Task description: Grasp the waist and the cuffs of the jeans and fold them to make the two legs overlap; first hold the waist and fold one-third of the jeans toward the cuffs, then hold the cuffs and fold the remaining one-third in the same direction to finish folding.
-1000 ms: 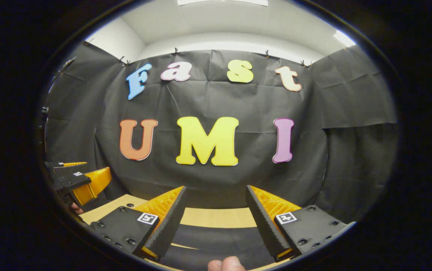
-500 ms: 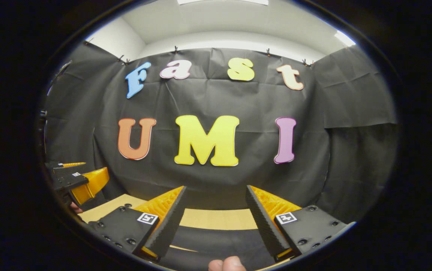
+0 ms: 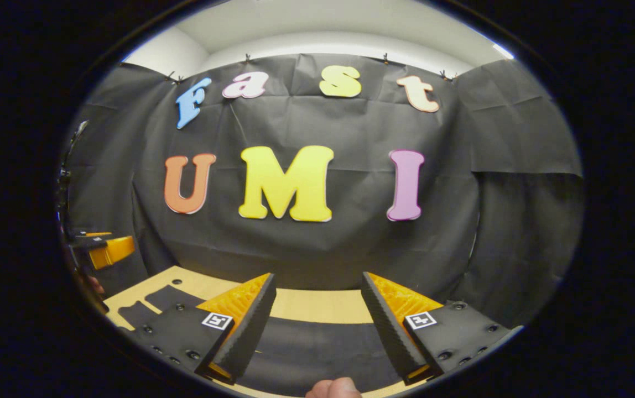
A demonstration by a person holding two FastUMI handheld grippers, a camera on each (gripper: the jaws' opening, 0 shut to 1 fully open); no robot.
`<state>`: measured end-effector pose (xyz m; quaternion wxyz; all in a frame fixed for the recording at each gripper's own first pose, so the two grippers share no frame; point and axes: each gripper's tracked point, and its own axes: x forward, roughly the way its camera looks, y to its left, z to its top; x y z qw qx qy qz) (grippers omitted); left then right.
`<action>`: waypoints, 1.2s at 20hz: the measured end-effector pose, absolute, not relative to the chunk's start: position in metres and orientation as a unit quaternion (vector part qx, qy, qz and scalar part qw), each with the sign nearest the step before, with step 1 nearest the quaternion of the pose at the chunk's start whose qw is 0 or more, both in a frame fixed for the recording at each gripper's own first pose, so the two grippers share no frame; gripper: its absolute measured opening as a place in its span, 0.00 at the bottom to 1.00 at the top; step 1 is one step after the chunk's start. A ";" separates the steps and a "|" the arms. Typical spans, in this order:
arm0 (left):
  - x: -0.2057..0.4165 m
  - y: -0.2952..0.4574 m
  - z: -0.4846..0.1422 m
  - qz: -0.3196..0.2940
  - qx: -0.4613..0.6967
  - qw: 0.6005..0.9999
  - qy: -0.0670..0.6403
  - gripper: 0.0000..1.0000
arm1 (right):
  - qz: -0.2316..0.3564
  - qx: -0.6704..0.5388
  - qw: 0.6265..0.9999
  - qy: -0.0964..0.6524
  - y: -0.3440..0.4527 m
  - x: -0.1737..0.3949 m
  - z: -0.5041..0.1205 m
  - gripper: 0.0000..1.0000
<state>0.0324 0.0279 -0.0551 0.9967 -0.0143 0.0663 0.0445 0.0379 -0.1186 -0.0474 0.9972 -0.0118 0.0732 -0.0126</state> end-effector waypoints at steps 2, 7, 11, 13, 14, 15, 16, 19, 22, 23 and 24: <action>0.031 0.032 -0.062 0.056 -0.006 0.996 0.074 0.97 | -0.027 -0.006 0.995 0.092 -0.151 0.036 -0.062 0.96; 0.018 0.072 -0.102 0.099 -0.048 0.985 0.133 0.97 | -0.063 0.070 0.978 0.187 -0.223 0.025 -0.129 0.96; 0.005 0.144 -0.146 0.166 -0.115 0.961 0.187 0.97 | -0.126 0.179 0.938 0.269 -0.282 0.015 -0.195 0.95; -0.006 0.177 -0.173 0.197 -0.154 0.945 0.212 0.98 | -0.156 0.216 0.916 0.301 -0.303 0.009 -0.232 0.93; -0.011 0.190 -0.190 0.208 -0.176 0.935 0.226 0.98 | -0.171 0.240 0.901 0.318 -0.309 0.004 -0.248 0.93; -0.018 0.200 -0.206 0.218 -0.199 0.924 0.241 0.99 | -0.181 0.270 0.886 0.331 -0.316 0.000 -0.262 0.98; -0.024 0.208 -0.221 0.225 -0.231 0.911 0.257 0.99 | -0.194 0.299 0.869 0.344 -0.322 -0.004 -0.276 0.98; -0.043 0.223 -0.274 0.259 -0.353 0.847 0.302 0.99 | -0.221 0.372 0.823 0.369 -0.325 -0.006 -0.305 0.98; -0.057 0.247 -0.304 0.306 -0.480 0.758 0.319 0.99 | -0.237 0.405 0.791 0.392 -0.330 -0.007 -0.320 0.98; -0.060 0.257 -0.313 0.321 -0.502 0.735 0.323 0.99 | -0.238 0.407 0.787 0.399 -0.331 -0.007 -0.322 0.98; -0.060 0.265 -0.320 0.330 -0.519 0.717 0.327 0.99 | -0.237 0.406 0.785 0.404 -0.332 -0.004 -0.324 0.98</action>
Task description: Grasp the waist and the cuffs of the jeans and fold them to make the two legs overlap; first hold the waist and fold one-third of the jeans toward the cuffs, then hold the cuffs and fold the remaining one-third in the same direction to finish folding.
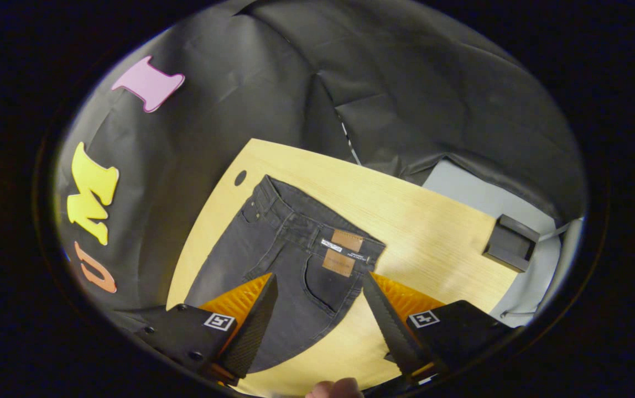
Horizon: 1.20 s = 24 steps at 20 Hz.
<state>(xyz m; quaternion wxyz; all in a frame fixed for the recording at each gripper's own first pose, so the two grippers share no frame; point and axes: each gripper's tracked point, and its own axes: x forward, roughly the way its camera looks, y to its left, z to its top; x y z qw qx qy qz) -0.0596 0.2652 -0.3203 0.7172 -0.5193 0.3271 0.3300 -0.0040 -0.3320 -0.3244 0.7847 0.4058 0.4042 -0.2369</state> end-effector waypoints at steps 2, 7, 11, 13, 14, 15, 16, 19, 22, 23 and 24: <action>-0.055 0.283 -0.332 0.341 -0.532 0.698 0.336 0.99 | -0.237 0.404 0.780 0.415 -0.331 0.000 -0.325 0.95; -0.029 0.304 -0.349 0.334 -0.518 0.699 0.363 0.99 | -0.246 0.408 0.762 0.438 -0.331 0.005 -0.330 0.93; -0.026 0.309 -0.359 0.343 -0.504 0.688 0.394 0.99 | -0.254 0.406 0.755 0.448 -0.335 0.005 -0.335 0.98; -0.024 0.310 -0.361 0.351 -0.500 0.676 0.412 0.99 | -0.261 0.421 0.740 0.455 -0.337 0.004 -0.340 0.92; -0.022 0.310 -0.363 0.351 -0.495 0.674 0.422 0.99 | -0.267 0.427 0.734 0.456 -0.340 0.003 -0.342 0.98; -0.018 0.308 -0.362 0.345 -0.493 0.673 0.429 0.99 | -0.269 0.431 0.730 0.456 -0.343 0.004 -0.345 0.98; -0.017 0.308 -0.364 0.344 -0.484 0.673 0.441 0.99 | -0.272 0.436 0.727 0.456 -0.346 0.004 -0.347 0.98; -0.024 0.309 -0.370 0.358 -0.453 0.663 0.476 0.94 | -0.281 0.442 0.720 0.455 -0.356 0.004 -0.354 0.98; -0.027 0.308 -0.375 0.368 -0.436 0.655 0.496 0.75 | -0.282 0.446 0.717 0.456 -0.359 0.005 -0.360 0.98; -0.027 0.308 -0.375 0.371 -0.435 0.653 0.497 0.77 | -0.282 0.449 0.714 0.456 -0.361 0.005 -0.362 0.98; -0.026 0.308 -0.377 0.377 -0.433 0.651 0.497 0.51 | -0.285 0.456 0.709 0.456 -0.363 0.003 -0.362 0.98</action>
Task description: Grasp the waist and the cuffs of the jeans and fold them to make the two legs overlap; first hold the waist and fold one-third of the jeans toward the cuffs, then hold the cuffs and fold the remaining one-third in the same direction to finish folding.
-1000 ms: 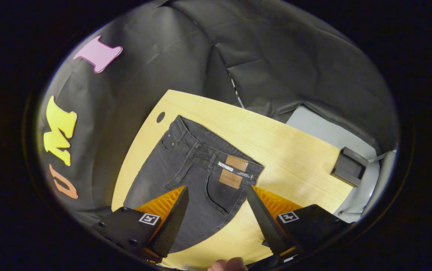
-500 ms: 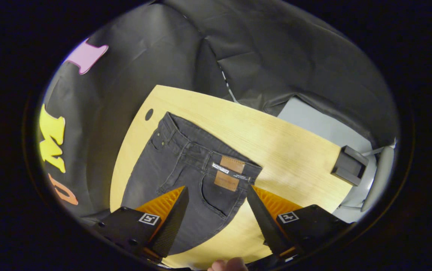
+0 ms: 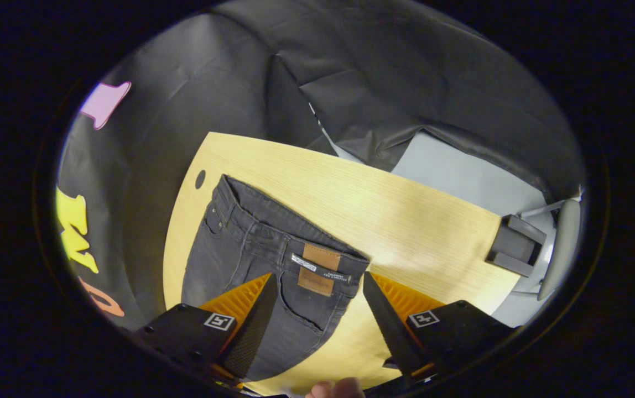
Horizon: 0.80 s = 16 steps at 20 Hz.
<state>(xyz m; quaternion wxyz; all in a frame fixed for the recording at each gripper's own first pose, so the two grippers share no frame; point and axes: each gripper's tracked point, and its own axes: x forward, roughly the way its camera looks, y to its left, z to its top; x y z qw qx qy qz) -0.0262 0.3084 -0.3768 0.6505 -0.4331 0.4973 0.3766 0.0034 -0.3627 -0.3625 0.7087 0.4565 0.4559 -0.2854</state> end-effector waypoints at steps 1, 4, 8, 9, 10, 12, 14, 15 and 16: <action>-0.028 0.308 -0.376 0.381 -0.433 0.648 0.498 0.46 | -0.288 0.470 0.700 0.454 -0.363 0.003 -0.364 0.98; -0.026 0.307 -0.379 0.383 -0.443 0.645 0.491 0.28 | -0.300 0.502 0.672 0.454 -0.366 -0.003 -0.376 0.98; -0.024 0.307 -0.378 0.371 -0.475 0.643 0.472 0.18 | -0.309 0.501 0.669 0.454 -0.365 0.004 -0.386 0.98; -0.023 0.307 -0.378 0.369 -0.483 0.643 0.467 0.17 | -0.314 0.480 0.681 0.455 -0.372 0.002 -0.386 0.98; -0.023 0.306 -0.378 0.368 -0.490 0.641 0.462 0.16 | -0.314 0.471 0.689 0.453 -0.375 0.006 -0.386 0.98; -0.023 0.305 -0.376 0.363 -0.498 0.640 0.459 0.13 | -0.301 0.489 0.682 0.453 -0.366 0.018 -0.383 0.98; -0.022 0.306 -0.376 0.360 -0.499 0.641 0.458 0.12 | -0.285 0.476 0.692 0.462 -0.362 0.023 -0.387 0.98; -0.021 0.306 -0.376 0.359 -0.499 0.642 0.459 0.12 | -0.283 0.464 0.698 0.467 -0.361 0.024 -0.388 0.98; -0.021 0.306 -0.376 0.359 -0.496 0.643 0.460 0.11 | -0.288 0.451 0.699 0.474 -0.362 0.023 -0.391 0.97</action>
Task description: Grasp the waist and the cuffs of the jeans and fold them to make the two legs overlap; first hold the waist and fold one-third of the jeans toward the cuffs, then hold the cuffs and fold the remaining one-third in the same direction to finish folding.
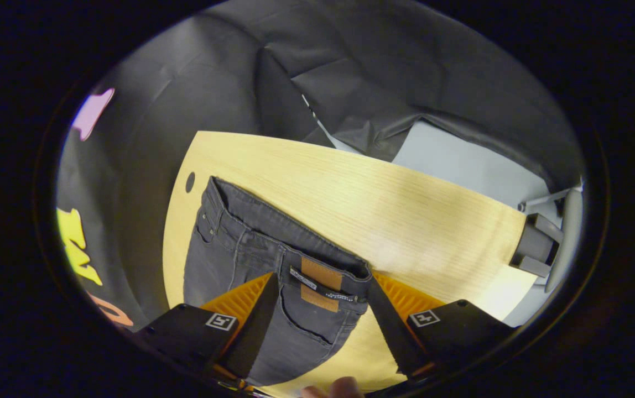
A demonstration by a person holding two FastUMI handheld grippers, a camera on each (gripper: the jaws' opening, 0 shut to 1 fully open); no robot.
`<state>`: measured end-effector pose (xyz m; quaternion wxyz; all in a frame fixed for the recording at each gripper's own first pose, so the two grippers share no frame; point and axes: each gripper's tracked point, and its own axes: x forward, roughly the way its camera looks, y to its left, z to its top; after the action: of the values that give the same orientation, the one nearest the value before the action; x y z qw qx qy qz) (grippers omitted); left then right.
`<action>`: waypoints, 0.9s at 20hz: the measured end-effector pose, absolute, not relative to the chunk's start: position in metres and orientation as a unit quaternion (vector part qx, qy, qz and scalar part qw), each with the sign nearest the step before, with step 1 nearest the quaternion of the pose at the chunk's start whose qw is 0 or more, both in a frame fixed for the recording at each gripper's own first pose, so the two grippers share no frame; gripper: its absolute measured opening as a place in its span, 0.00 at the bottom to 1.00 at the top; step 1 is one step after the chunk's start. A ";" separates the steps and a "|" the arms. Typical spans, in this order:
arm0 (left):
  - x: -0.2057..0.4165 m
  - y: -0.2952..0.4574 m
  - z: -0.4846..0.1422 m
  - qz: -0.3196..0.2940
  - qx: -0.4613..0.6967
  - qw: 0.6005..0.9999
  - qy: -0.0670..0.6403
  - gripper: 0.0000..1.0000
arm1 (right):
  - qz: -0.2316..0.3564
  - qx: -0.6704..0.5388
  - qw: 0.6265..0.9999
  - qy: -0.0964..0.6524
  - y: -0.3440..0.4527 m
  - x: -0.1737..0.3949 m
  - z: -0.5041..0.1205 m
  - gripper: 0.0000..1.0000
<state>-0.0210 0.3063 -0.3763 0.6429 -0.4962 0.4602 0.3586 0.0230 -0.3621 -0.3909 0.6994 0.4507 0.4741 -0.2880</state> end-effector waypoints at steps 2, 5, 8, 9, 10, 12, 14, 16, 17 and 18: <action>-0.020 0.305 -0.376 0.357 -0.491 0.647 0.461 0.10 | -0.309 0.427 0.698 0.485 -0.366 0.015 -0.397 0.80; -0.017 0.304 -0.376 0.354 -0.488 0.653 0.458 0.08 | -0.324 0.422 0.691 0.489 -0.369 0.010 -0.400 0.45; -0.013 0.300 -0.376 0.350 -0.499 0.653 0.448 0.05 | -0.327 0.461 0.679 0.469 -0.371 0.015 -0.394 0.24; -0.011 0.297 -0.375 0.344 -0.504 0.654 0.447 0.05 | -0.322 0.462 0.681 0.468 -0.371 0.015 -0.395 0.05; -0.010 0.295 -0.372 0.339 -0.508 0.657 0.443 0.05 | -0.317 0.457 0.686 0.469 -0.371 0.014 -0.394 0.07; -0.009 0.294 -0.366 0.331 -0.513 0.661 0.436 0.04 | -0.312 0.463 0.688 0.464 -0.369 0.017 -0.388 0.03; -0.008 0.293 -0.357 0.328 -0.528 0.660 0.423 0.04 | -0.314 0.485 0.679 0.452 -0.366 0.016 -0.381 0.03; -0.008 0.290 -0.345 0.325 -0.543 0.655 0.413 0.04 | -0.308 0.520 0.666 0.438 -0.362 0.022 -0.372 0.03; -0.008 0.288 -0.339 0.323 -0.550 0.654 0.407 0.04 | -0.303 0.531 0.661 0.435 -0.361 0.024 -0.367 0.03; -0.005 0.285 -0.335 0.321 -0.558 0.652 0.401 0.04 | -0.299 0.541 0.658 0.430 -0.359 0.027 -0.366 0.01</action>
<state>-0.0048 0.2853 -0.3349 0.6520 -0.5581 0.4005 0.3210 0.0269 -0.3592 -0.3656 0.6579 0.5411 0.4300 -0.2991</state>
